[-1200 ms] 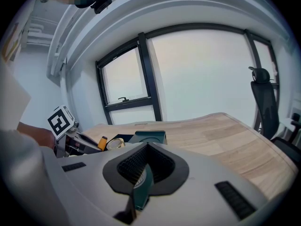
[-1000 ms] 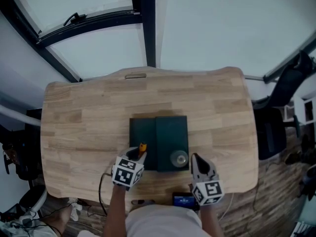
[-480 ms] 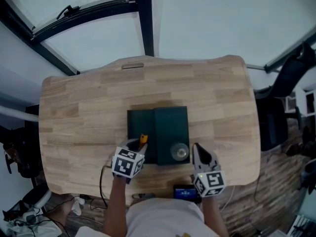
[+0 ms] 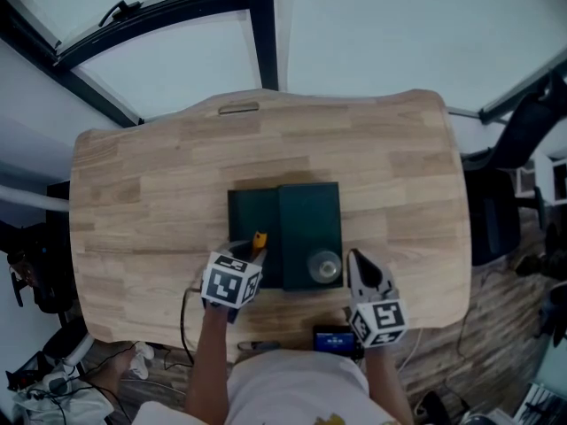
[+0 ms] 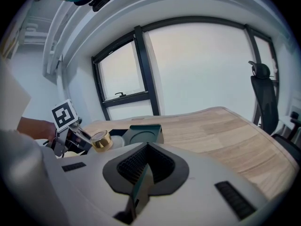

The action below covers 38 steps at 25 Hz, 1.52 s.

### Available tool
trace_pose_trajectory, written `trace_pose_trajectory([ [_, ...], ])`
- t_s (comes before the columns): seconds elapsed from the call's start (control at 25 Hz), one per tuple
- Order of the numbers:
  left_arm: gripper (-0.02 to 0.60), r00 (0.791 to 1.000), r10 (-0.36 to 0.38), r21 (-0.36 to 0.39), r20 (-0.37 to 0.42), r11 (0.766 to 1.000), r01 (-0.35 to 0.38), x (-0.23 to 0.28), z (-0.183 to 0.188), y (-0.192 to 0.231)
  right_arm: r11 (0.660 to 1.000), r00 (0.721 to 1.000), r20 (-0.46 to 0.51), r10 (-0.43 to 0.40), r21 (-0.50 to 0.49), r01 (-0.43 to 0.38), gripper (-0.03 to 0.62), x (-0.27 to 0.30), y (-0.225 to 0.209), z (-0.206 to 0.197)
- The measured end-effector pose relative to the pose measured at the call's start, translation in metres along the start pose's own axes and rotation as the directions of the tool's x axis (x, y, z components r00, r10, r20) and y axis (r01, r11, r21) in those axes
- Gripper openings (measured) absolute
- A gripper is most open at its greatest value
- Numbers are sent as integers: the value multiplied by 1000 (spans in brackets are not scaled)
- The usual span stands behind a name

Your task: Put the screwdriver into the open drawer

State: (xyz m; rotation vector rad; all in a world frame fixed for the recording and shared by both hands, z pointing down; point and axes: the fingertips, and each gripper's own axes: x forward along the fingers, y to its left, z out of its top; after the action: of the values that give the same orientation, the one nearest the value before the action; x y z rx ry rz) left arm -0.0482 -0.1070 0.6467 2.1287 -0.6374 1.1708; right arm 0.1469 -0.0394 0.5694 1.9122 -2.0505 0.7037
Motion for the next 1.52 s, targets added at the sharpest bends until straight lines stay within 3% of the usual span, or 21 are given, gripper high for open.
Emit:
trace_pose_trajectory([
  [1.0, 104, 988, 39, -66, -152, 997, -49, 16, 1, 6, 1000, 999, -34, -16, 13, 16, -3, 6, -12, -11],
  [1.52, 104, 970, 55, 1, -236, 998, -56, 24, -4, 0, 1000, 999, -47, -17, 18, 18, -3, 7, -13, -16],
])
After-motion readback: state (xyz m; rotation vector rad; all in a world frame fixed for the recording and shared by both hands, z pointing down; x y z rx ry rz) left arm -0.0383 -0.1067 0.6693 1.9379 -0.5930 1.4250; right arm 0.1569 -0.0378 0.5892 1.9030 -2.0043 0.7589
